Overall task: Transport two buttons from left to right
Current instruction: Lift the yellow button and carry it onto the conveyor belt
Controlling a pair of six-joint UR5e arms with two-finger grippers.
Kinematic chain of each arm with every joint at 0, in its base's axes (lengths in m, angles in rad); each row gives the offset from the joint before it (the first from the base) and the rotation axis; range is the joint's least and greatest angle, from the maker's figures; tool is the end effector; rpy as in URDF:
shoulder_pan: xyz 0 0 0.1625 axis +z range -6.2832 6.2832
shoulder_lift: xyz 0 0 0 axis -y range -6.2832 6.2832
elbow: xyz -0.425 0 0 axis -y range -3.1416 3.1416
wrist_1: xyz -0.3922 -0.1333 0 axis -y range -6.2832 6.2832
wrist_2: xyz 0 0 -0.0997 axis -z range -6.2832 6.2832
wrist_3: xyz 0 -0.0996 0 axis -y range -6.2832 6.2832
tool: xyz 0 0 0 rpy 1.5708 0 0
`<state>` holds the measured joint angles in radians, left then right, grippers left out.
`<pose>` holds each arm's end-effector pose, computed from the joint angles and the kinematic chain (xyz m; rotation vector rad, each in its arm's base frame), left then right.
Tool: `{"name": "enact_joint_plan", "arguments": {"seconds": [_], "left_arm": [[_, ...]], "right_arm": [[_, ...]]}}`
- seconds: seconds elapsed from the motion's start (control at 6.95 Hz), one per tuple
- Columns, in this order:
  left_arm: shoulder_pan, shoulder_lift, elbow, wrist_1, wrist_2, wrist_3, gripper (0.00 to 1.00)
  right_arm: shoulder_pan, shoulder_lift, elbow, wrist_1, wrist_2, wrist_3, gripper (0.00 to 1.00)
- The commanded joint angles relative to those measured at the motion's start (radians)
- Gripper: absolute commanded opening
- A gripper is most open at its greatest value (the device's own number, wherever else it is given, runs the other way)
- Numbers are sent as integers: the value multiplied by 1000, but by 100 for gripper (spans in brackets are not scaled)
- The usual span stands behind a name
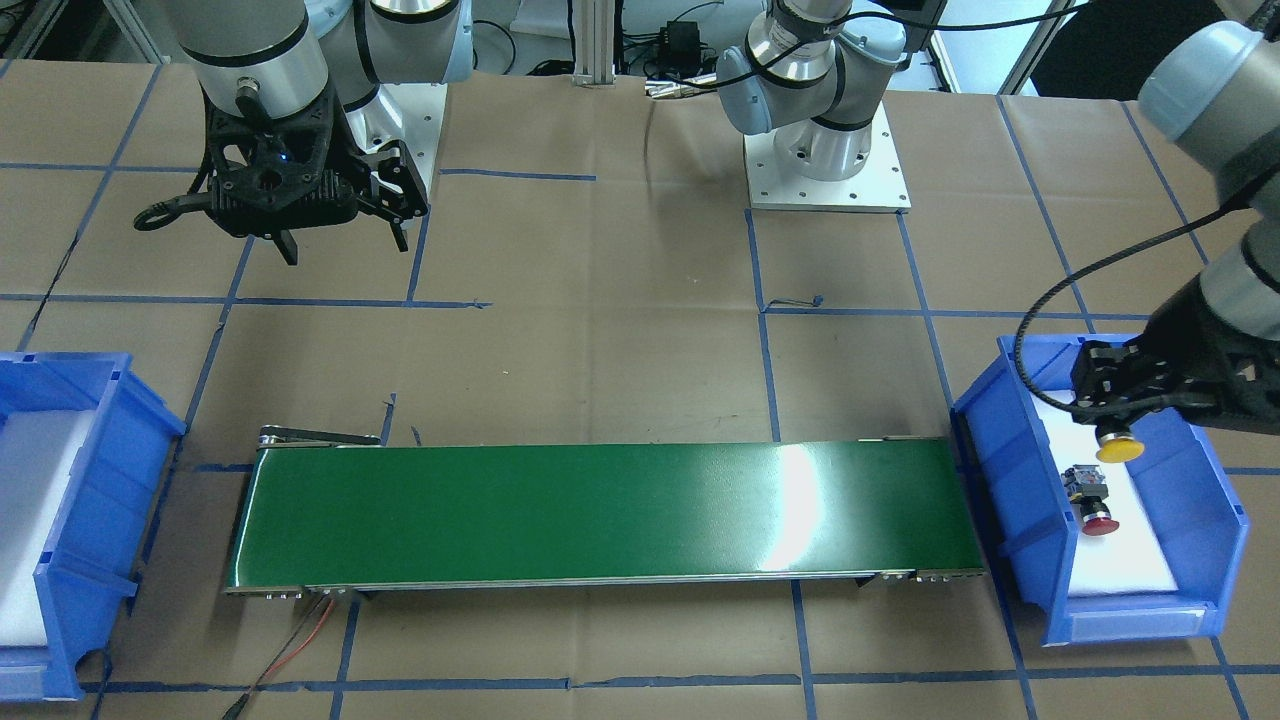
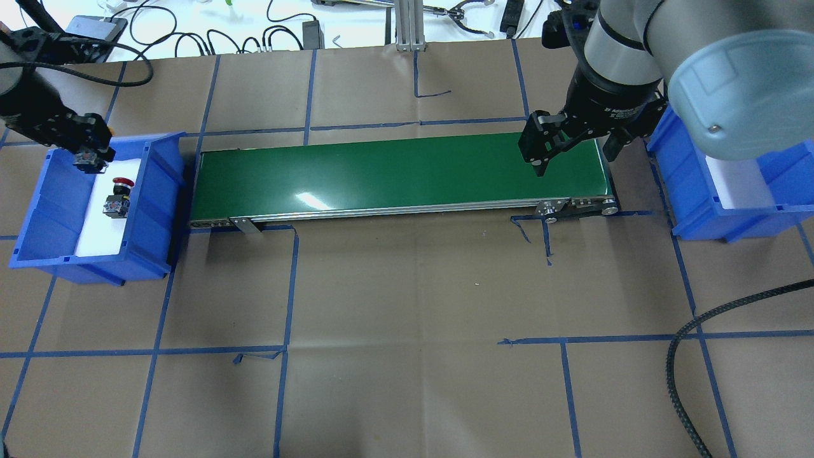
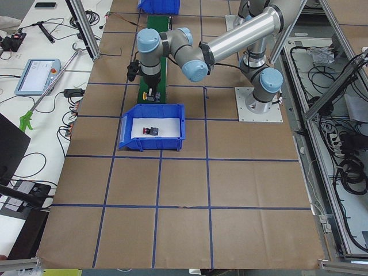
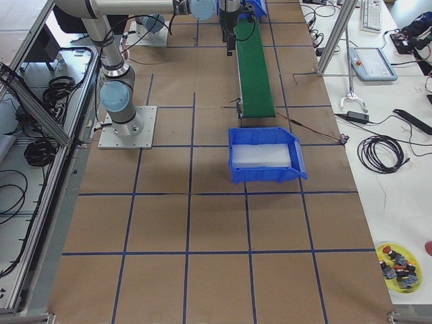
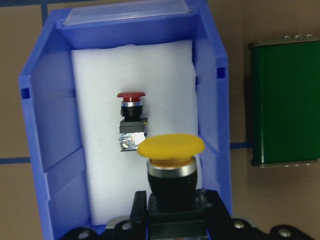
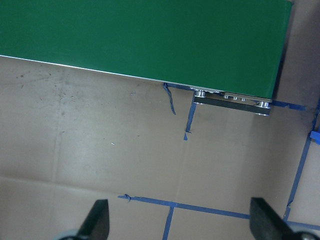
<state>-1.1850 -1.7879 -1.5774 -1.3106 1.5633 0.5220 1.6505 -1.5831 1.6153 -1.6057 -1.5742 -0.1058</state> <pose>0.0930 -0.5853 0.3946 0.2133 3.1245 -0.0565 0.1713 -0.4746 0.4755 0.2906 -3.1247 0.0042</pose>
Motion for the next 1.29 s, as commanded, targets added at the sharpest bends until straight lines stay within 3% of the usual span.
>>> {"name": "enact_joint_plan", "arguments": {"seconds": [0.0, 0.43, 0.86, 1.15], "left_arm": [[-172, -16, -27, 11, 49, -194, 7], [-264, -92, -51, 36, 47, -256, 7], [-277, -145, -195, 319, 43, -260, 6], [-275, -172, -190, 344, 38, -264, 6]], "right_arm": [[0, 0, 0, 0, 0, 0, 100], [0, 3, 0, 0, -13, -2, 100], [-2, 3, 0, 0, -15, -2, 100], [0, 3, 0, 0, -15, -2, 100]]}}
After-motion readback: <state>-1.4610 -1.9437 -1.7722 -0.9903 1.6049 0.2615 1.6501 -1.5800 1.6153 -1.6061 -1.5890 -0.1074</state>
